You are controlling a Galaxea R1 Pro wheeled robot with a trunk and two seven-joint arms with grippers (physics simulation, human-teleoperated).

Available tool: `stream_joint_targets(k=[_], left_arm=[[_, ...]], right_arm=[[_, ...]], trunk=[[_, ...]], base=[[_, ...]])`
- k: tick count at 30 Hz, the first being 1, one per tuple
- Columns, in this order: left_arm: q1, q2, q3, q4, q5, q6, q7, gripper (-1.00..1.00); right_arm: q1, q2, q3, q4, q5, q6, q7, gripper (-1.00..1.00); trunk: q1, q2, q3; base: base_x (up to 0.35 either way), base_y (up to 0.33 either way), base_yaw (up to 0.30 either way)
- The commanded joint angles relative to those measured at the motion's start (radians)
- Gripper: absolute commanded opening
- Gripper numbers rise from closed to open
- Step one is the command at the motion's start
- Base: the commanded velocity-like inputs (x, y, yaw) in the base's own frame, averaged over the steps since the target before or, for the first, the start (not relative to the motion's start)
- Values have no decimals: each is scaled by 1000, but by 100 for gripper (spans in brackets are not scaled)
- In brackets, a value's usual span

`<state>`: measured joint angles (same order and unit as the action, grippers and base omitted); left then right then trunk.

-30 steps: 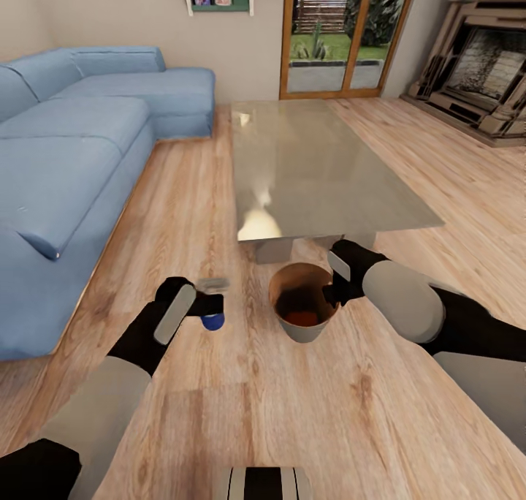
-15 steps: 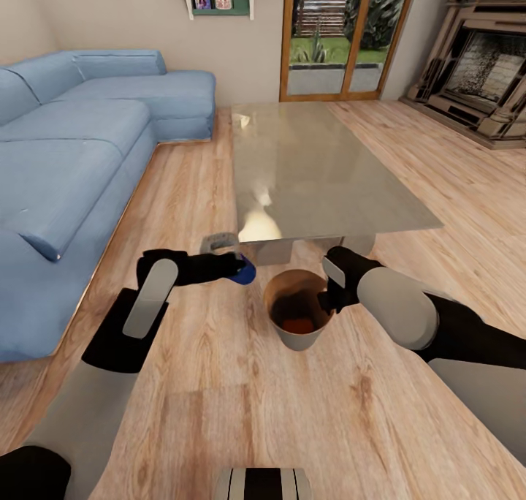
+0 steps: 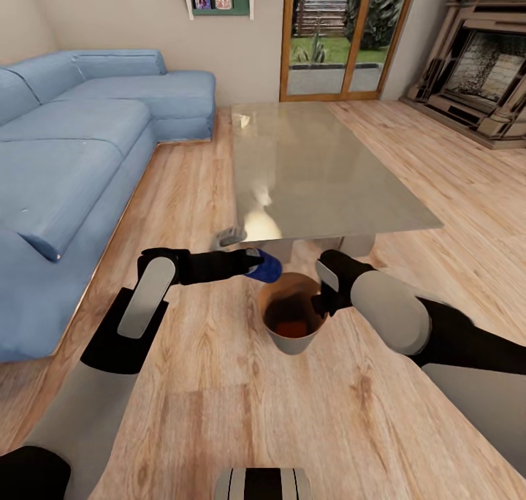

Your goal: Put the three can of soda from the living room inside the tash can in the kitchen.

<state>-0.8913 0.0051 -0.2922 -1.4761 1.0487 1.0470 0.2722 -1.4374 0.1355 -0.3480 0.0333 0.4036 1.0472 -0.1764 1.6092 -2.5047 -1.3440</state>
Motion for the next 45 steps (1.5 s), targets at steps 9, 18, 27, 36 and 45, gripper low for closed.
stream_joint_targets(k=[9,18,27,36,45], left_arm=[[4,0,-1,5,-2,0,-26,-100],[17,-1,-2,7,-5,0,-26,-100],[79,-5,-49,11,-11,0,-22,-100],[115,-10,-121,12,-13,0,-21,-100],[118,-11,-131,13,-13,0,-21,-100]], right_arm=[[0,17,-6,-6,-7,0,1,-100],[-1,24,-6,-12,-9,0,1,-100],[-1,27,-7,-15,-14,0,1,-100],[-1,29,-9,-15,-14,0,1,-100],[-1,39,-9,-14,-15,0,2,-100]], trunk=[[0,0,0],[0,0,0],[0,0,0],[0,0,0],[0,0,0]], base=[[0,0,0],[0,0,0],[0,0,0],[0,0,0],[0,0,0]])
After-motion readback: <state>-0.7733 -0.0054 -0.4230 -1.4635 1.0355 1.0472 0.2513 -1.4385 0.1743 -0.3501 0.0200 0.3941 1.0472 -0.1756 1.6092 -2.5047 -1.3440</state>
